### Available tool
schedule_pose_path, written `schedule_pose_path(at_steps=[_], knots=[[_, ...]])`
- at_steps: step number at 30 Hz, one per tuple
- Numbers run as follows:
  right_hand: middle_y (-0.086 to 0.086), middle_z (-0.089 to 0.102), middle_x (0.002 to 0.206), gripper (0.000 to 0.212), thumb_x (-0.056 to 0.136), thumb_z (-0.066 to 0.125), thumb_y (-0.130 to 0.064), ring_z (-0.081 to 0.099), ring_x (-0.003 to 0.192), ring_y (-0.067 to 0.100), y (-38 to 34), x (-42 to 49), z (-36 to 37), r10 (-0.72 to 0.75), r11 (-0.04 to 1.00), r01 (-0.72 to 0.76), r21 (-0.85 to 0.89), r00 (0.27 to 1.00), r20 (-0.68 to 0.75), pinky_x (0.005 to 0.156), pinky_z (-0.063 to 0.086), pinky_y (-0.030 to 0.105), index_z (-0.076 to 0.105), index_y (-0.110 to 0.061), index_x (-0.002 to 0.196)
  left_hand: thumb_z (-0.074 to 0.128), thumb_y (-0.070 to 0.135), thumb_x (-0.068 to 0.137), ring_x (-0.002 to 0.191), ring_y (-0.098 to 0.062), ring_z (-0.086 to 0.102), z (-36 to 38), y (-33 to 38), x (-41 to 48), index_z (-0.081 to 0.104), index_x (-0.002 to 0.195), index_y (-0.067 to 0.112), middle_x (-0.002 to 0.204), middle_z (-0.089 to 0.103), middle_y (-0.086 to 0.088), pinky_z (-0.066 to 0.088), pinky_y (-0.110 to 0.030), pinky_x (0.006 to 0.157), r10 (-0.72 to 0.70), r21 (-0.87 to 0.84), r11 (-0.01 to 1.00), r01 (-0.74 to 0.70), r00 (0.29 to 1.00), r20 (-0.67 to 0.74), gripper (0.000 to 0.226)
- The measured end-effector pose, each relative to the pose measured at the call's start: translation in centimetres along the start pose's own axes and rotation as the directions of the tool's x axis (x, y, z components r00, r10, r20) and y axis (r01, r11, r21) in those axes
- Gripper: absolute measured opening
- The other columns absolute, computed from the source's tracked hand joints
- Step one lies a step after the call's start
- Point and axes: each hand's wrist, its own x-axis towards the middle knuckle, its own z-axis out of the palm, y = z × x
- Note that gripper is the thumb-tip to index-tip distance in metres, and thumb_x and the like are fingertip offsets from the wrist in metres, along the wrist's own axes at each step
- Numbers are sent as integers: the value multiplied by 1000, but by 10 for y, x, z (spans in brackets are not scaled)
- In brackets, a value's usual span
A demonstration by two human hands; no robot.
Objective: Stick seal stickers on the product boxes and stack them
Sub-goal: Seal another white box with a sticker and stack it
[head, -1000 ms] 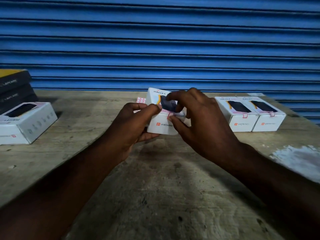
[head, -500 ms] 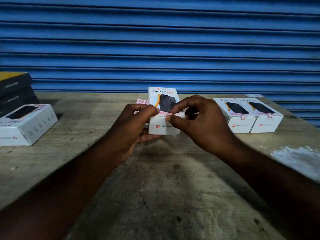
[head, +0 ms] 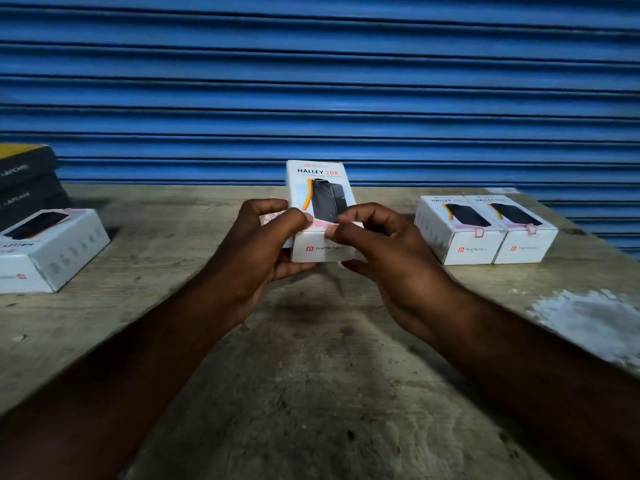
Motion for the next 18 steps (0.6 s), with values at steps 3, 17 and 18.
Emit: schedule_pose_path(at_steps=[3,17,18], knots=[[1,70,87,26,80,70,1,68,78,15,-1,2,-1,161,982,-161,100,987,12,72,53,33,63,-24,85,66,13,90,89,-25,75,2,-2,-2,50,126,17,109,69,-11,62,-39,73,15,34,999,-15,1000,-2,40],[1,68,76,3,84,66,-15,63,88,21,-14,14,-20,439,895,-445,40,893,98,86,48,37,66,-18,84,60,8,93,89,-29,74,7,-3,-6,53,118,18,110,71,-13,62,-44,79,-13,24,1000,11,995,103,28],[0,69,77,1,86,67,-20,63,88,20,-14,14,-21,419,906,-423,19,901,111,84,48,36,66,-20,86,60,9,93,87,-28,74,6,-3,-5,54,117,18,110,71,-13,62,-42,76,-25,16,1000,24,994,103,26]])
